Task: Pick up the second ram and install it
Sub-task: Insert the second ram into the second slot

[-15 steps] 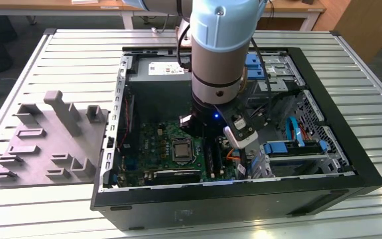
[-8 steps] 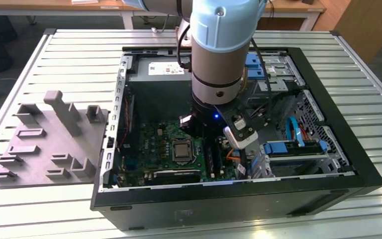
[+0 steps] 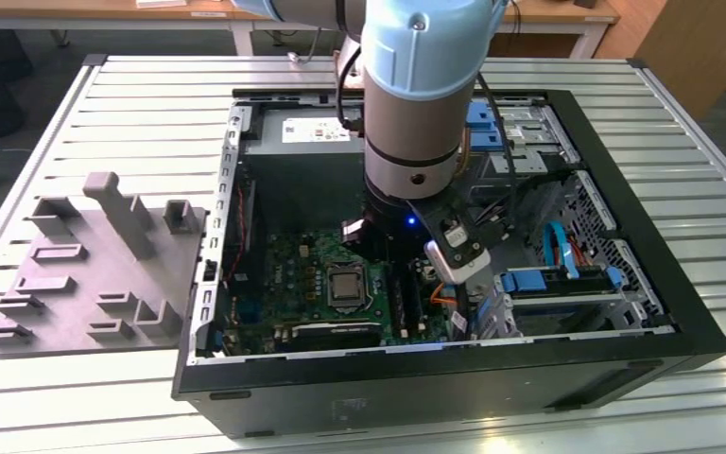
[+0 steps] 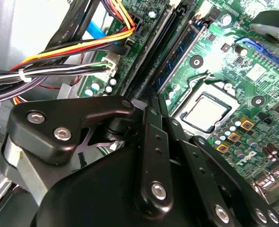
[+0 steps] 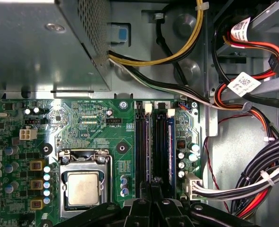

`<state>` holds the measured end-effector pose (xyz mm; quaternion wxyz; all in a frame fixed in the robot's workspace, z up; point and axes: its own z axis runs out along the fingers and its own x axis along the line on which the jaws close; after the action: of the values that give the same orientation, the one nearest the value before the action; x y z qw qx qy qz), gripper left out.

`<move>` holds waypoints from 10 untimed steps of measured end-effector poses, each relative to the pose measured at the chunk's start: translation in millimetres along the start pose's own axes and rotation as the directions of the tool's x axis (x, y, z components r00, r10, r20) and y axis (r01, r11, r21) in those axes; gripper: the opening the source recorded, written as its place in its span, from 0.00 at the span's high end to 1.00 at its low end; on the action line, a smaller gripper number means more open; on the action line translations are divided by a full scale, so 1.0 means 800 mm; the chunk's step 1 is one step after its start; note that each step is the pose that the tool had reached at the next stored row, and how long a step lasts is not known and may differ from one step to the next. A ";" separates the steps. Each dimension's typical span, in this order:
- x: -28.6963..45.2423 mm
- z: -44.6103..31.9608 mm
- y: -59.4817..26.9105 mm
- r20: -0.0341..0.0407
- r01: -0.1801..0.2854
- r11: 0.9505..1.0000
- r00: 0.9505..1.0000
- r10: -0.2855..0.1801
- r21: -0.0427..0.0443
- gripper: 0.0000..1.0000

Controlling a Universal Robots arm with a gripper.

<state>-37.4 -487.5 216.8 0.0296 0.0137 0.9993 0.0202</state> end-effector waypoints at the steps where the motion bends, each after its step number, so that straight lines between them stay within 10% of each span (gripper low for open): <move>1: 0.0000 0.0000 0.000 0.000 0.000 1.000 1.000 0.000 0.000 0.89; 10: -0.0001 -0.0018 0.000 0.000 0.000 1.000 1.000 0.000 -0.002 0.89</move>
<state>-37.3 -487.7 218.2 0.0297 0.0137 0.9992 0.0211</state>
